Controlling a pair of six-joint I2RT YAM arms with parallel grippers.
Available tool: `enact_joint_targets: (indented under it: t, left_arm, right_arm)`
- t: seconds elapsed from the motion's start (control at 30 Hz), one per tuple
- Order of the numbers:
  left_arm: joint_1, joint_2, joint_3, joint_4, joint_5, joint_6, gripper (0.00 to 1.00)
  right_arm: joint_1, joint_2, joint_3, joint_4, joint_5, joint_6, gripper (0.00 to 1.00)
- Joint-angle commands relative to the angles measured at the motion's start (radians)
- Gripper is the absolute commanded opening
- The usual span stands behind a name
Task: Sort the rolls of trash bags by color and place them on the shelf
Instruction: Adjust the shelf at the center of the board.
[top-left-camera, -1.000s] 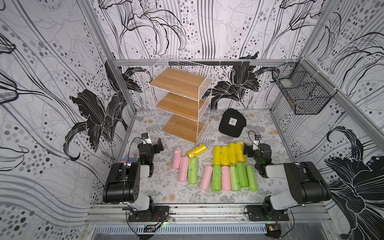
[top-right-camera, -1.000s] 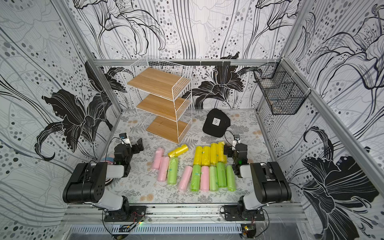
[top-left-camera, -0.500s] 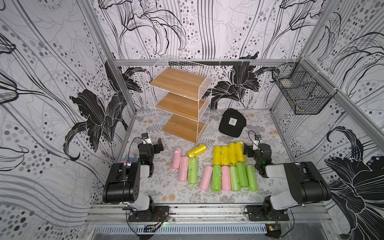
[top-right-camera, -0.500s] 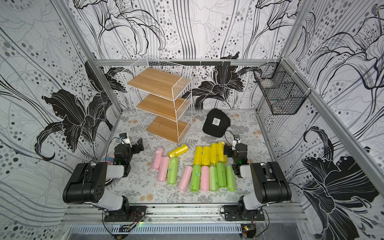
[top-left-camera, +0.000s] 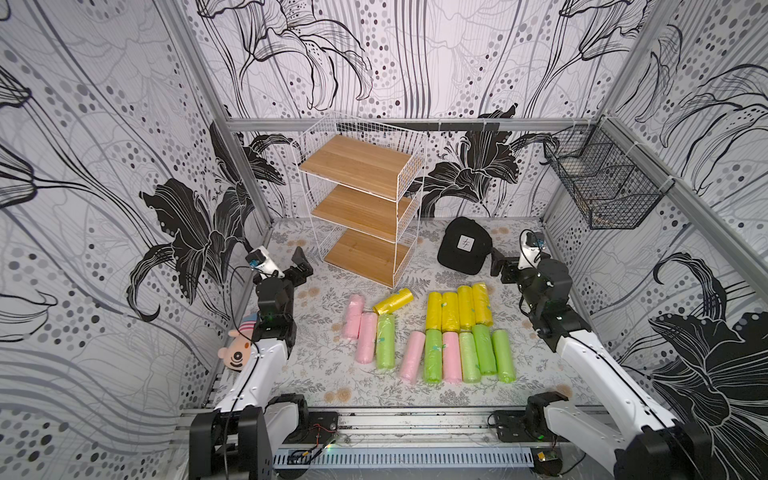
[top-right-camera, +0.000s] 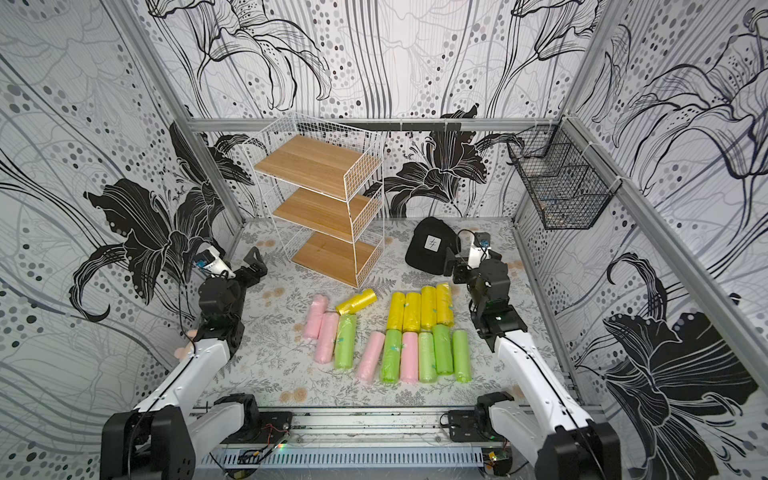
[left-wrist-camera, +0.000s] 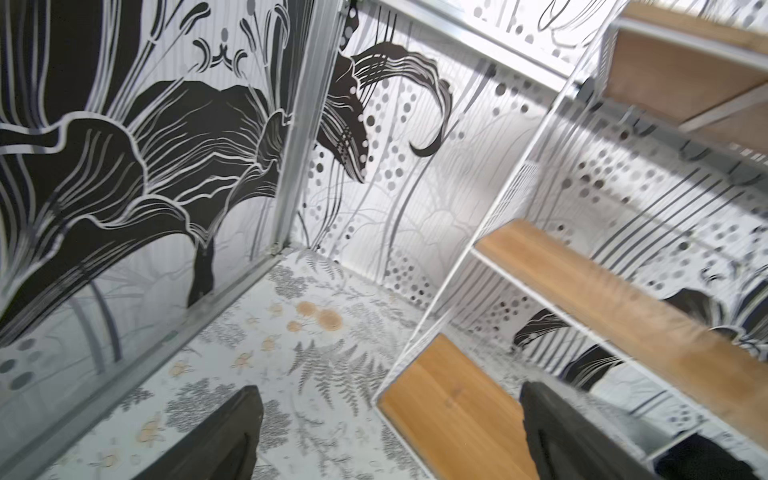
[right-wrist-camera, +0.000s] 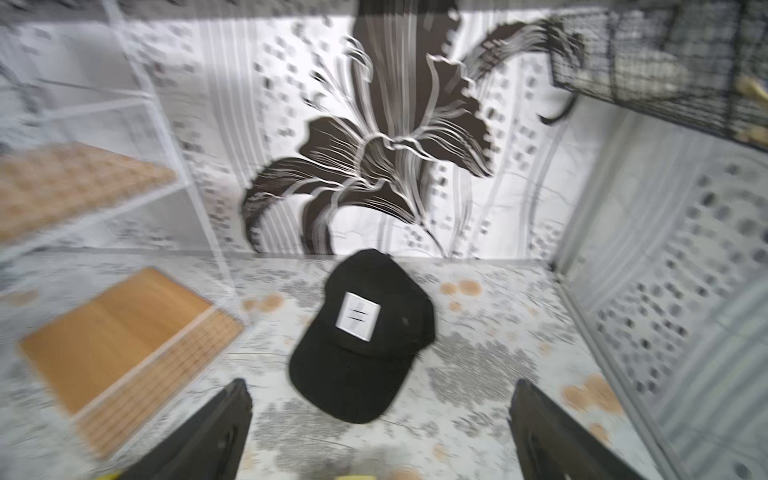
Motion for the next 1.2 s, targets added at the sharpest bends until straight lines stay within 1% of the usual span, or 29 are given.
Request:
enact_joint_targets:
  t: [0.0,0.07,0.13,0.17,0.2,0.23,0.3,0.33,0.43,0.53,0.57,0.63,0.7,0.73,0.83,0.97,1.07,1.17]
  left_arm:
    - [0.008,0.005,0.108,-0.138,0.114,-0.121,0.98]
    - [0.010,0.031,0.184,-0.178,0.172,-0.105,0.98]
    - [0.011,0.088,0.270,-0.219,0.242,-0.065,0.98]
    - [0.014,0.128,0.319,-0.248,0.282,-0.041,0.96]
    - [0.017,0.160,0.357,-0.268,0.319,-0.015,0.93]
    - [0.019,0.187,0.390,-0.280,0.332,0.008,0.92]
    - [0.026,0.227,0.423,-0.246,0.363,0.060,0.92]
    - [0.032,0.247,0.446,-0.241,0.363,0.089,0.92]
    - [0.058,0.315,0.549,-0.276,0.381,0.166,0.85]
    - [0.064,0.376,0.641,-0.311,0.394,0.275,0.76]
    - [0.064,0.390,0.663,-0.317,0.384,0.294,0.76]
    - [0.065,0.412,0.677,-0.275,0.384,0.327,0.76]
    - [0.067,0.437,0.687,-0.223,0.437,0.372,0.76]
    - [0.067,0.452,0.701,-0.215,0.449,0.386,0.75]
    - [0.067,0.485,0.745,-0.204,0.436,0.405,0.72]
    - [0.074,0.529,0.783,-0.146,0.426,0.402,0.68]
    - [0.076,0.554,0.788,-0.098,0.462,0.416,0.61]
    - [0.077,0.572,0.783,-0.030,0.472,0.390,0.57]
  right_arm:
    - [0.118,0.034,0.089,-0.203,-0.086,0.047,1.00]
    - [0.246,0.082,0.148,-0.203,-0.032,0.022,1.00]
    - [0.319,0.130,0.180,-0.155,-0.025,0.033,1.00]
    - [0.336,0.154,0.186,-0.113,-0.042,0.051,1.00]
    - [0.344,0.174,0.190,-0.072,-0.059,0.066,1.00]
    - [0.354,0.196,0.196,-0.032,-0.073,0.072,0.99]
    - [0.368,0.240,0.224,-0.006,-0.107,0.063,0.99]
    - [0.371,0.261,0.248,-0.003,-0.123,0.060,0.99]
    - [0.374,0.286,0.271,0.010,-0.142,0.061,0.99]
    - [0.374,0.293,0.272,0.000,-0.153,0.064,0.99]
    - [0.375,0.299,0.263,0.011,-0.158,0.073,0.99]
    - [0.379,0.320,0.240,0.057,-0.176,0.096,0.99]
    - [0.390,0.344,0.236,0.091,-0.180,0.104,0.99]
    - [0.403,0.353,0.234,0.117,-0.174,0.099,0.99]
    - [0.452,0.378,0.239,0.190,-0.127,0.048,0.99]
    - [0.474,0.452,0.283,0.251,-0.097,0.003,0.98]
    - [0.474,0.510,0.307,0.327,-0.088,-0.004,0.97]
    - [0.474,0.573,0.344,0.374,-0.035,-0.005,0.96]
